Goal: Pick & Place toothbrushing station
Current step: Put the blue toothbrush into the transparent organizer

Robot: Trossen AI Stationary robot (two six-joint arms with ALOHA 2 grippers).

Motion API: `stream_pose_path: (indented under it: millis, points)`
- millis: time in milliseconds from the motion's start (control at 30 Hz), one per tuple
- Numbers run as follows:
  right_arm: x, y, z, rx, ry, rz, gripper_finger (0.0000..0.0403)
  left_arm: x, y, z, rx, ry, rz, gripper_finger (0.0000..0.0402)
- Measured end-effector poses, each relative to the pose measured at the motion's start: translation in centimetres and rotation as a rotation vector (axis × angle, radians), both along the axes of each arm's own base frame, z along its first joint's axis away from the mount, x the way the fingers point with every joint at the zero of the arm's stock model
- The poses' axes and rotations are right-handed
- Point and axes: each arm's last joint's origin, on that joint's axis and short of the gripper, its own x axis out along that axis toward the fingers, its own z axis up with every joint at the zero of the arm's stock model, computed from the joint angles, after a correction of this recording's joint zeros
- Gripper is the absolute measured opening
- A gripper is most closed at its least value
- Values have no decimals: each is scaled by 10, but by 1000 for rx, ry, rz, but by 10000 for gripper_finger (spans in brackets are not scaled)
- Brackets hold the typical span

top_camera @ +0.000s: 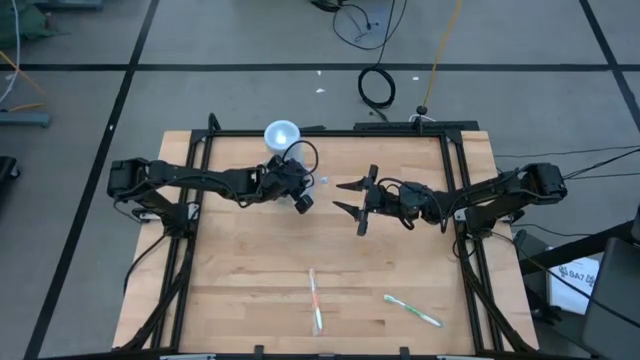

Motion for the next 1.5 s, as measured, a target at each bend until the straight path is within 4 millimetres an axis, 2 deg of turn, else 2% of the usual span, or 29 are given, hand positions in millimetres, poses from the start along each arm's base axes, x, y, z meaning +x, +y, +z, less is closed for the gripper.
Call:
stream_pose_path:
  millis: [167,400,600,767,1233,1333,1500]
  points:
    - [0,0,0,-3,1,0,201,-1,0,3,39,13,-30,73]
    - [0,0,0,-5,2,0,201,-2,-2,5,49,20,-44,148]
    - [0,0,0,-7,2,0,201,-3,-10,19,133,-20,-101,195]
    - [0,0,0,-7,2,0,201,2,-13,26,178,-88,-132,213]
    - [0,0,0,-8,2,0,201,8,-8,37,197,-206,-216,210]
    - [0,0,0,-7,2,0,201,7,-2,35,186,-195,-193,187]
    - [0,0,0,-7,2,0,201,3,4,30,149,-149,-171,121]
